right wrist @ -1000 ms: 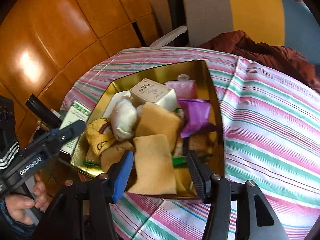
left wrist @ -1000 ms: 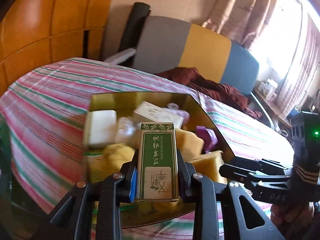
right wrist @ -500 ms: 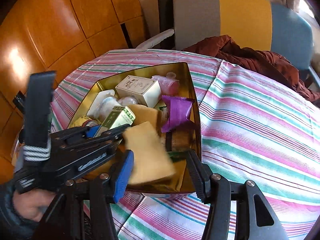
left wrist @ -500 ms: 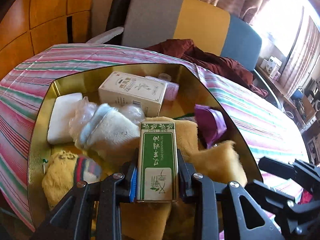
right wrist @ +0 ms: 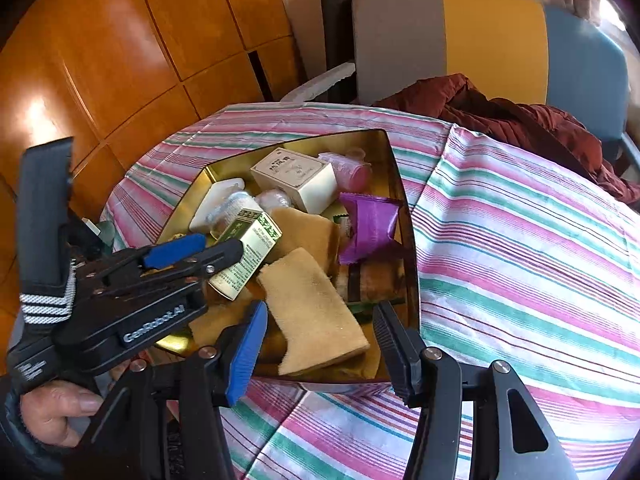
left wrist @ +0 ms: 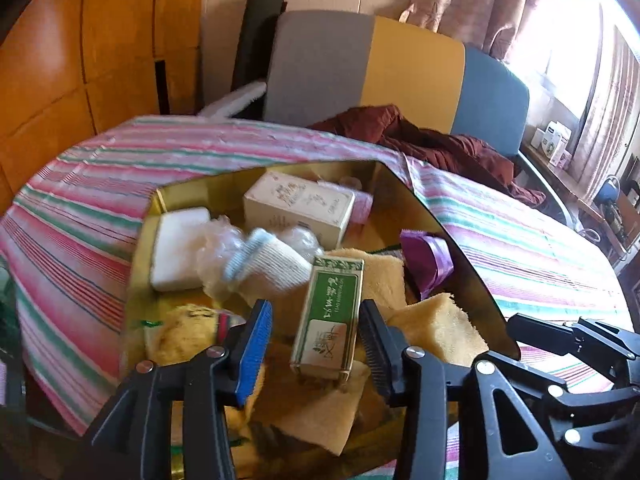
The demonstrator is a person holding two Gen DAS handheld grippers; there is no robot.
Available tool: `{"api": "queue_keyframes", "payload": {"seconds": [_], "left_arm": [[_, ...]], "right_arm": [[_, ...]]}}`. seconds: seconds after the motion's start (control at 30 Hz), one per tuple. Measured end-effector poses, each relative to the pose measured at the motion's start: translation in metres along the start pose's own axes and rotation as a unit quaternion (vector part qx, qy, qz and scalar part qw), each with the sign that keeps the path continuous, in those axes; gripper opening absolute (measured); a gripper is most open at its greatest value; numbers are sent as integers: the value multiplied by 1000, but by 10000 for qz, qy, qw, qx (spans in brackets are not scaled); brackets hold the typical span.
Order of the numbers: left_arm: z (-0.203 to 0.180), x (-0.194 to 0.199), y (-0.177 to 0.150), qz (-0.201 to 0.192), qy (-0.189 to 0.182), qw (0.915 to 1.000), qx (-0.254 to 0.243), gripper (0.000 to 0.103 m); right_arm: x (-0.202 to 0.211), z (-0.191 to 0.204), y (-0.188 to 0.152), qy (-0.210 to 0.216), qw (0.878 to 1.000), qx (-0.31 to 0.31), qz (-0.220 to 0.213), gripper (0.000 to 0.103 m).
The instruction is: Organize objects
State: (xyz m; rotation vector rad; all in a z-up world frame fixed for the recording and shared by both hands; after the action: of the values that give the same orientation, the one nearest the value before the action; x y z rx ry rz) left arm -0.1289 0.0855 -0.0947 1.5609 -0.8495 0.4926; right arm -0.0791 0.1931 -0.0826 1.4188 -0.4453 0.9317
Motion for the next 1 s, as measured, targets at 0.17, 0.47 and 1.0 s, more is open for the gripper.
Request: {"api": "queue_keyframes", "payload": {"seconds": [0.17,0.47,1.0], "left_arm": [[8,25,6,-333,200,9992,14,46],[23,58,7,-647,556,9962,180,47],[35,104,5,-1283,1137,9840,485,73]], "right_arm": [[5,6,0,-7,10000,6,-94,68],[16,18,0,-192,9992,70,-342,79],[23,34,-16,-586,9962,304,-569,80]]}}
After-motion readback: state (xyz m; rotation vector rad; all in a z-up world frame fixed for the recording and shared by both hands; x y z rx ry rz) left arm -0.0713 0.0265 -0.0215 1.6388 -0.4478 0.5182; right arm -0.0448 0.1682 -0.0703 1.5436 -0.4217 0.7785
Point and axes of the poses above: each gripper's, at about its wrist camera, not at the fingertips, and x roughly against the way its jaws point, z to its left, y to its top, the point moved 8 cm from there along -x, roughly the way its jaws point, and after that the axes turned 6 degrees about x, right-handed, at the moved point
